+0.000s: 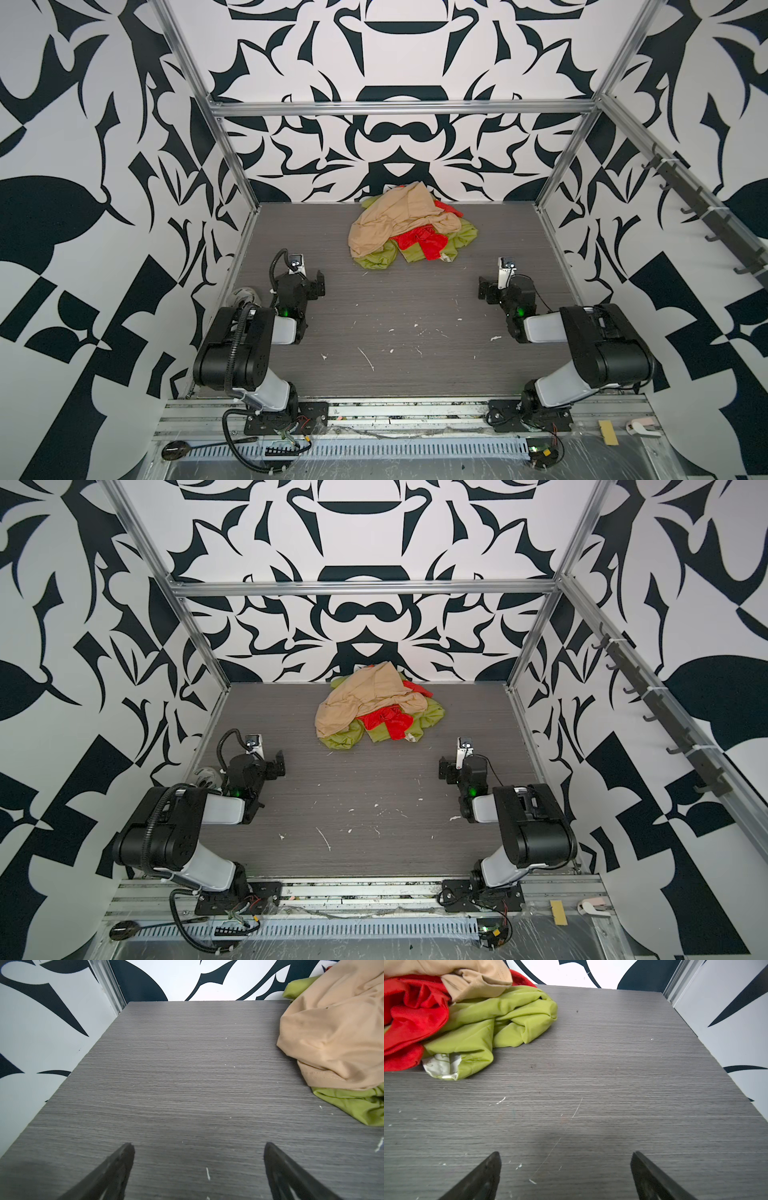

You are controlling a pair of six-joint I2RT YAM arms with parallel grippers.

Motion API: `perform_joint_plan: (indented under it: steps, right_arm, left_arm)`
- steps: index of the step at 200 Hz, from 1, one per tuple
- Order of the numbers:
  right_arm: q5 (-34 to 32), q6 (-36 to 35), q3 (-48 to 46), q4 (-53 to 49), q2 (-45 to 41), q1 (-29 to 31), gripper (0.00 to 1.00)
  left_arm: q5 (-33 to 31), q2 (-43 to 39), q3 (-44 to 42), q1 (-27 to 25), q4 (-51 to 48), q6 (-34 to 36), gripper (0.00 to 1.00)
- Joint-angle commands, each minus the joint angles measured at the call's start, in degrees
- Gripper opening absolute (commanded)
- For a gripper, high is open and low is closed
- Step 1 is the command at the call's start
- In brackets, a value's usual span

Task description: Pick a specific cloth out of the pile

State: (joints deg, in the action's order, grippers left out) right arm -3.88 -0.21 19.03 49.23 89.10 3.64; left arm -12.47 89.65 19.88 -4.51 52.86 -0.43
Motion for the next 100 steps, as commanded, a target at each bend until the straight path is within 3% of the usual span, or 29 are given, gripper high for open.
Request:
perform_joint_plan:
  steps: [1,100]
  right_arm:
    - [-0.6,-0.3,1.2,2.7,-0.3,0.3,1.0]
    - [-3.3,0.6,1.5,2.4,-0.2,0.3,1.0]
  left_arm:
    - [-0.1,0.3,1.0,0.0,1.3,-0.3,0.99]
    - [0.0,0.2,0.7,0.0,1.9,-0.2,0.99]
